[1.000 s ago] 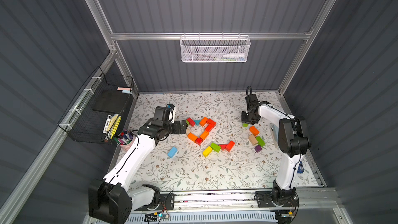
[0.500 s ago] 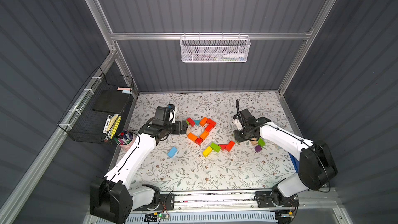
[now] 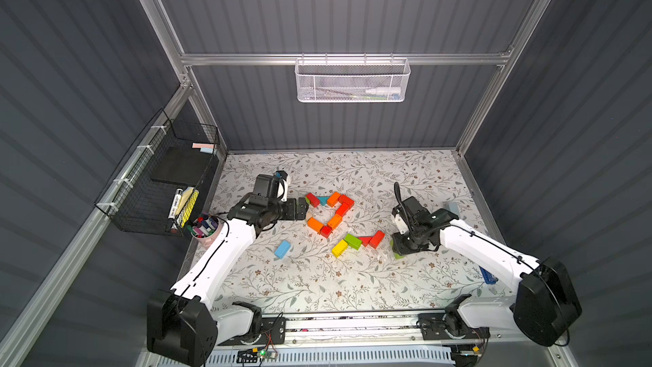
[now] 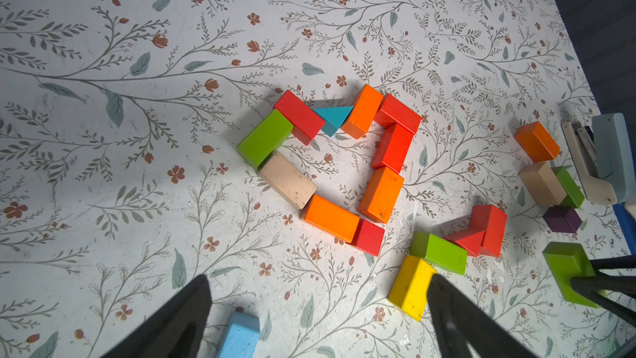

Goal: Assemble a heart with building blocks
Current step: Assemble the building block at the center of the board.

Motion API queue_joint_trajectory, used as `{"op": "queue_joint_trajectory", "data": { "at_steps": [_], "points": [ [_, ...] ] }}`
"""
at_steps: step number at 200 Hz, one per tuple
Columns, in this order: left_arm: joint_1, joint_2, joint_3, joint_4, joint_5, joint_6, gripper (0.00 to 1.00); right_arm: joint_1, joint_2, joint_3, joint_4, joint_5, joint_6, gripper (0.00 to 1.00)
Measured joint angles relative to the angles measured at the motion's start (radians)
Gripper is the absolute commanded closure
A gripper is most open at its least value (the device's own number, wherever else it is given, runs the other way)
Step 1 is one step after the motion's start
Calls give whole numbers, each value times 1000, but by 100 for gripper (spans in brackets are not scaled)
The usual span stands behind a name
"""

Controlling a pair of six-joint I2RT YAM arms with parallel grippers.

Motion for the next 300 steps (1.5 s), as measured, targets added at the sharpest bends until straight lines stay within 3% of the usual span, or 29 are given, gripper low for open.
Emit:
{"op": "queue_joint_trajectory", "data": {
  "at_steps": [176, 193, 226, 300],
  "points": [
    [0, 0, 0, 8, 7, 0, 1, 45, 242, 87, 78, 129, -70, 74],
    [0, 0, 0, 9, 7, 0, 1, 49, 253, 87, 66, 137, -73, 68],
    [0, 0, 0, 11, 7, 0, 1, 51, 252, 87, 34, 156, -67, 42],
    [0, 0, 0, 11, 11, 0, 1, 54, 156, 80, -33, 146, 26, 39]
  ]
}}
